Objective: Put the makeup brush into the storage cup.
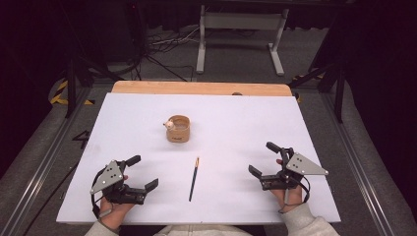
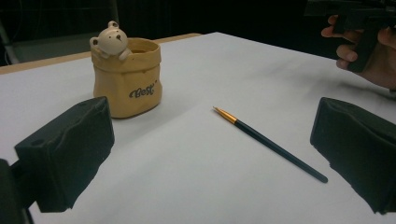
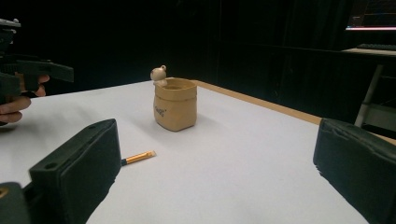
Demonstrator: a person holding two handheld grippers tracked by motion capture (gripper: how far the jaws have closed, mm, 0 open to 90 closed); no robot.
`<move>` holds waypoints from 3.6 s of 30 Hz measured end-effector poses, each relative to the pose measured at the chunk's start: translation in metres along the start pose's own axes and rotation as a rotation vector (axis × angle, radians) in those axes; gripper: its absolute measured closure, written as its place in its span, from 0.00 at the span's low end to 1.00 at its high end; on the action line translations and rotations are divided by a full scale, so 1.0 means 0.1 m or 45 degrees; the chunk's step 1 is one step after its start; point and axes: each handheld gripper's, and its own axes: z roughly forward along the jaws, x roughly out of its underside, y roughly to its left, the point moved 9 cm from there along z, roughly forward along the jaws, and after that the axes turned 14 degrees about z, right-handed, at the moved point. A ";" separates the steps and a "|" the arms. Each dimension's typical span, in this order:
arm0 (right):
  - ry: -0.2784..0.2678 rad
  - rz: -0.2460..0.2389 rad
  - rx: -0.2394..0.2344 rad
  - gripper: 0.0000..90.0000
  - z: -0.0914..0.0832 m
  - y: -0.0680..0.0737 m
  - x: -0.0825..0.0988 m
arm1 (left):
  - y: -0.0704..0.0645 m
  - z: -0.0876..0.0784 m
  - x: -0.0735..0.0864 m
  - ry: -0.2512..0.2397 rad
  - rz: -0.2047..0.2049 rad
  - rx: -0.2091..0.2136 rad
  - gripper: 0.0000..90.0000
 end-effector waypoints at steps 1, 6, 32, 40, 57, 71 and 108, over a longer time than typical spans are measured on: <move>-0.001 0.001 -0.002 0.01 0.00 0.00 0.00 | -0.01 0.00 -0.01 -0.002 -0.008 0.001 0.01; -0.003 0.001 -0.002 0.01 0.00 0.00 0.00 | 0.00 -0.01 -0.02 -0.005 0.000 -0.002 0.01; -0.010 0.002 0.002 0.01 0.00 0.01 -0.01 | 0.06 -0.04 -0.03 0.003 -0.019 -0.032 0.01; -0.004 -0.001 0.002 0.00 0.02 0.01 0.00 | 0.02 0.05 -0.13 -0.011 -0.018 -0.010 0.01; 0.033 -0.047 -0.037 0.00 0.09 0.08 0.07 | -0.07 0.24 -0.39 -0.051 -0.002 0.037 0.00; 0.011 -0.030 -0.034 0.00 0.06 0.05 0.04 | -0.19 0.59 -0.56 -0.031 0.012 0.121 0.00; 0.014 0.001 -0.040 0.00 0.06 0.03 0.04 | -0.51 1.14 -0.49 0.399 -0.015 0.325 0.03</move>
